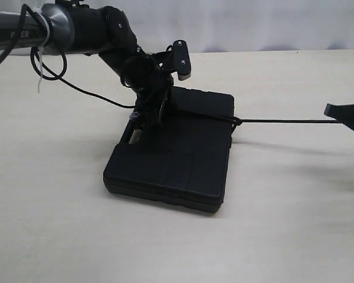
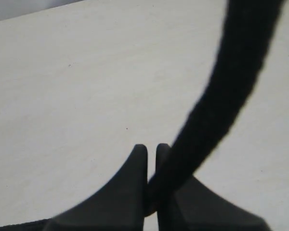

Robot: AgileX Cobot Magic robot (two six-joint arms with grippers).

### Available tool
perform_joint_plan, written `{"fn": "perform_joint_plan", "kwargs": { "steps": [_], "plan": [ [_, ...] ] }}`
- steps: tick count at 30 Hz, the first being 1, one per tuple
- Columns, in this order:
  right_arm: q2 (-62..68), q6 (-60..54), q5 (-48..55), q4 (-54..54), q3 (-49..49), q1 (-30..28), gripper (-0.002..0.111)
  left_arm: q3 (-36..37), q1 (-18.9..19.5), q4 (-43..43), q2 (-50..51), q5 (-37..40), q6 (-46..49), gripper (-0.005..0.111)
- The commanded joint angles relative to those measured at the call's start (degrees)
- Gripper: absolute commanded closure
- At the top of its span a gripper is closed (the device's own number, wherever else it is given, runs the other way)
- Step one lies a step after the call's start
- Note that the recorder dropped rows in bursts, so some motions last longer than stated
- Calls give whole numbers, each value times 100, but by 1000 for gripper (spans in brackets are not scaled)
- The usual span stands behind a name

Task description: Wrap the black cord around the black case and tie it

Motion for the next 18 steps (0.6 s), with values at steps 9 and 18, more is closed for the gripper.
{"fn": "perform_joint_plan", "kwargs": {
  "steps": [9,18],
  "plan": [
    [-12,-1264,205,778,-5,-136,104,22,145,95,-206,64,-197,107],
    [-65,-1248,285,802,-5,-136,48,22,145,68,-206,75,-246,107]
  ]
}}
